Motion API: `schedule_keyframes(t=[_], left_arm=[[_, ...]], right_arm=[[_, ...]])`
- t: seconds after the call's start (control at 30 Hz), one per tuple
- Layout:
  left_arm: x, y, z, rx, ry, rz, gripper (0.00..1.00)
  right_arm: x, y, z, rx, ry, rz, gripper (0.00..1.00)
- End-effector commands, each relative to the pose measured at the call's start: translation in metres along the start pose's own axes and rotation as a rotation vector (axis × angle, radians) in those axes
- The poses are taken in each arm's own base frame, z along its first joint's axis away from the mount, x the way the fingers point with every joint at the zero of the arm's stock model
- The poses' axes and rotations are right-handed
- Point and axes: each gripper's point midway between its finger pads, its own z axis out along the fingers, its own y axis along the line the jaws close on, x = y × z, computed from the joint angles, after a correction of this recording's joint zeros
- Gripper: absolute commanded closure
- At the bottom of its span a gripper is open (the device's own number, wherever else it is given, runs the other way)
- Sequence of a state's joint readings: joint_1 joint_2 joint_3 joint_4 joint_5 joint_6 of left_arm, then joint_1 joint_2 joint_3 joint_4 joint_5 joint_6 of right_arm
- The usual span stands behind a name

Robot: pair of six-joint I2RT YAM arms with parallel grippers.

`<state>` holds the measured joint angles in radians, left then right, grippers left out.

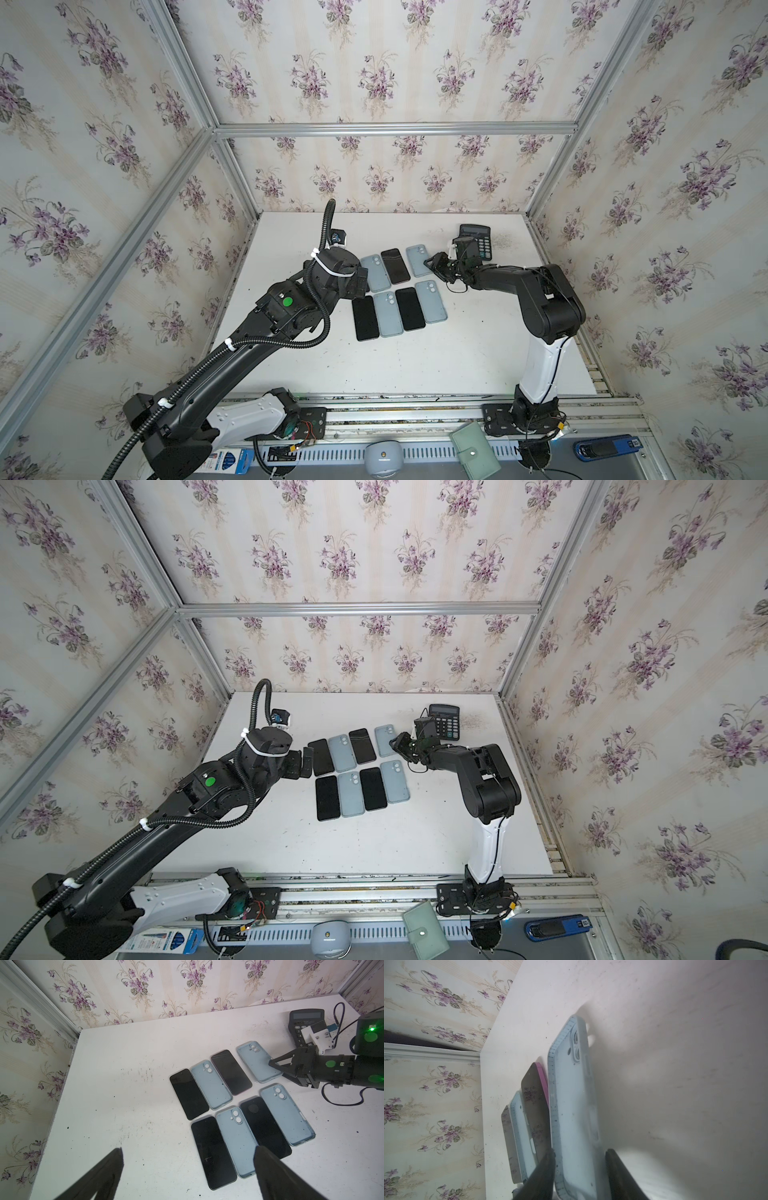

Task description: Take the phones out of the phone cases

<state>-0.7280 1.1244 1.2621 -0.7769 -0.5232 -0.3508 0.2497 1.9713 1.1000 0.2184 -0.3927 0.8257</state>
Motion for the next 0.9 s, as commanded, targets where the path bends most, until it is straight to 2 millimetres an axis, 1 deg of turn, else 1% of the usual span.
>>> schedule_keyframes(t=[0.0, 0.03, 0.1, 0.13, 0.17, 0.2, 0.23, 0.3, 0.33, 0.37, 0.4, 0.47, 0.5, 0.57, 0.63, 0.73, 0.8, 0.83, 0.87], left_arm=[[0.0, 0.005, -0.001, -0.019, -0.007, -0.026, 0.0], [0.001, 0.006, -0.001, -0.019, -0.005, -0.026, 0.0], [0.003, 0.008, 0.0, -0.024, 0.002, -0.028, 0.0], [0.004, 0.008, 0.0, -0.024, 0.002, -0.031, 0.0], [0.004, 0.009, 0.0, -0.024, 0.002, -0.034, 0.0], [0.005, 0.009, -0.001, -0.025, 0.002, -0.038, 0.0], [0.005, 0.011, -0.001, -0.027, 0.002, -0.045, 0.0], [0.006, 0.015, -0.002, -0.033, 0.001, -0.071, 0.0], [0.007, 0.019, -0.002, -0.034, 0.001, -0.092, 0.0], [0.007, 0.023, -0.002, -0.038, -0.002, -0.113, 0.0], [0.009, 0.028, -0.002, -0.049, -0.002, -0.14, 0.0], [0.011, 0.044, -0.003, -0.086, -0.021, -0.187, 0.0], [0.015, 0.054, -0.002, -0.117, -0.031, -0.205, 0.0], [0.02, 0.081, -0.006, -0.196, -0.074, -0.258, 0.0], [0.028, 0.113, -0.01, -0.271, -0.145, -0.328, 0.0], [0.041, 0.16, -0.019, -0.373, -0.303, -0.433, 0.0], [0.05, 0.185, -0.024, -0.44, -0.406, -0.476, 0.0], [0.057, 0.197, -0.025, -0.474, -0.442, -0.497, 0.0], [0.063, 0.205, -0.022, -0.492, -0.456, -0.502, 0.0]], right_arm=[[0.001, 0.003, -0.003, 0.014, 0.044, -0.083, 0.5], [0.002, 0.004, -0.003, 0.023, 0.063, -0.1, 0.47], [0.002, 0.006, -0.004, 0.032, 0.084, -0.133, 0.38], [0.002, 0.006, -0.005, 0.039, 0.088, -0.146, 0.31], [0.001, 0.006, -0.006, 0.047, 0.09, -0.158, 0.27], [0.0, 0.007, -0.008, 0.048, 0.091, -0.168, 0.27], [-0.001, 0.008, -0.01, 0.051, 0.087, -0.179, 0.23], [-0.006, 0.011, -0.017, 0.057, 0.069, -0.205, 0.18], [-0.01, 0.014, -0.023, 0.061, 0.056, -0.223, 0.14], [-0.013, 0.017, -0.029, 0.064, 0.043, -0.25, 0.12], [-0.016, 0.021, -0.037, 0.073, 0.03, -0.282, 0.06], [-0.027, 0.031, -0.059, 0.093, -0.018, -0.359, 0.01], [-0.034, 0.036, -0.074, 0.102, -0.058, -0.398, 0.01], [-0.048, 0.046, -0.109, 0.117, -0.156, -0.464, 0.01], [-0.059, 0.053, -0.152, 0.147, -0.286, -0.539, 0.01], [-0.065, 0.05, -0.207, 0.22, -0.475, -0.633, 0.01], [-0.066, 0.043, -0.234, 0.259, -0.553, -0.647, 0.0], [-0.066, 0.037, -0.244, 0.283, -0.582, -0.644, 0.01], [-0.065, 0.032, -0.252, 0.305, -0.604, -0.645, 0.01]])
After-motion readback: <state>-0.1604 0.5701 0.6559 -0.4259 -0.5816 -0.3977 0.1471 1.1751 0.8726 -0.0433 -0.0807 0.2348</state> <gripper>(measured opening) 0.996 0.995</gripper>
